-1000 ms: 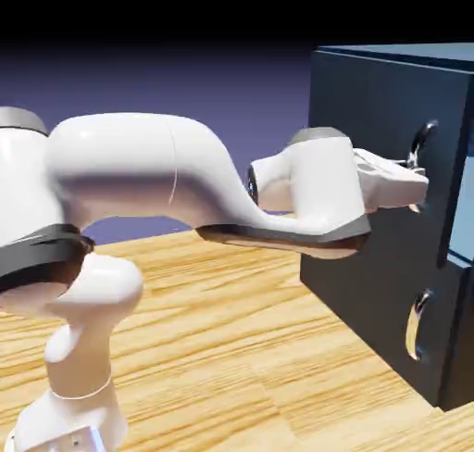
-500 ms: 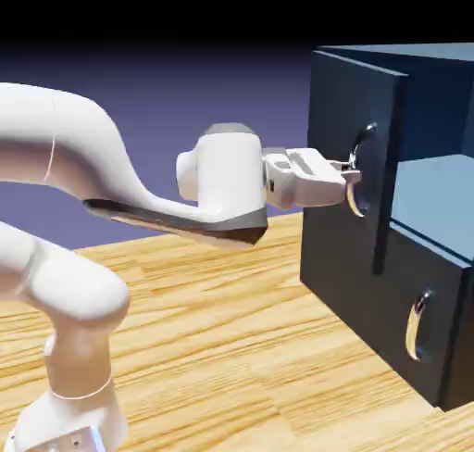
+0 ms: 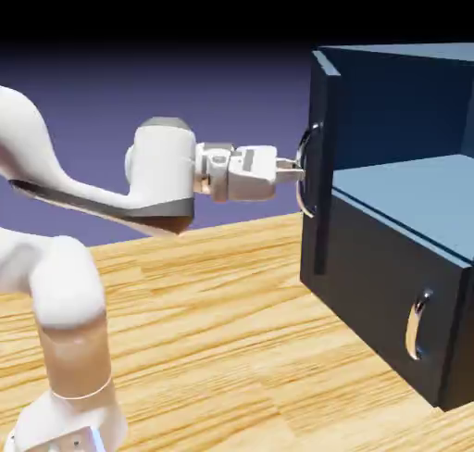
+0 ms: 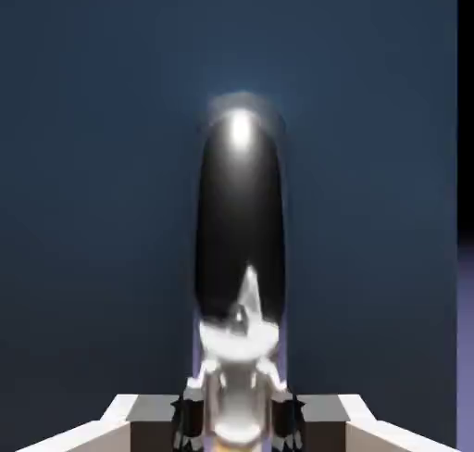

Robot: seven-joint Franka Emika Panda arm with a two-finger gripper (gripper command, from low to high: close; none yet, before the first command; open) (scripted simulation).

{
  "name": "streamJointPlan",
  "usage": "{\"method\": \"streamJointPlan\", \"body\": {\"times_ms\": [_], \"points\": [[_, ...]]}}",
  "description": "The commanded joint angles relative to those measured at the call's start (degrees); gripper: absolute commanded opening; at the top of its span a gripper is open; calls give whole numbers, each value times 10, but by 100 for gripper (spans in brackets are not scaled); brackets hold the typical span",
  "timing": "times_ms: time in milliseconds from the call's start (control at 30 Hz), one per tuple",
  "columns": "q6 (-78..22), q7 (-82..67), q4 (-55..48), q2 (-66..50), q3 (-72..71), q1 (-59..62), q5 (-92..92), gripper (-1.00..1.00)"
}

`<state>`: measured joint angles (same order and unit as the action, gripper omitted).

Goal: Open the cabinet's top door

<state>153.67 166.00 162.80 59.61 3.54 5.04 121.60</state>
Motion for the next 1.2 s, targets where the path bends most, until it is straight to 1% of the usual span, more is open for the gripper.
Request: {"method": "streamJointPlan", "body": {"times_ms": [0, 267, 367, 467, 567, 667, 833, 1000, 1167], "points": [[10, 0, 5, 9, -21, 21, -18, -100], [123, 8, 23, 86, -159, 187, -121, -100], [172, -19, 35, 126, -199, 244, -184, -100], [192, -74, 52, 160, -218, 267, -259, -100], [184, -139, 72, 186, -226, 259, -333, -100], [142, -208, 92, 208, -230, 219, -408, -100], [23, -298, 118, 249, -256, 119, -525, -100], [-102, -345, 122, 280, -316, 30, -624, -100], [-227, -366, 102, 289, -397, -36, -715, -100]]}}
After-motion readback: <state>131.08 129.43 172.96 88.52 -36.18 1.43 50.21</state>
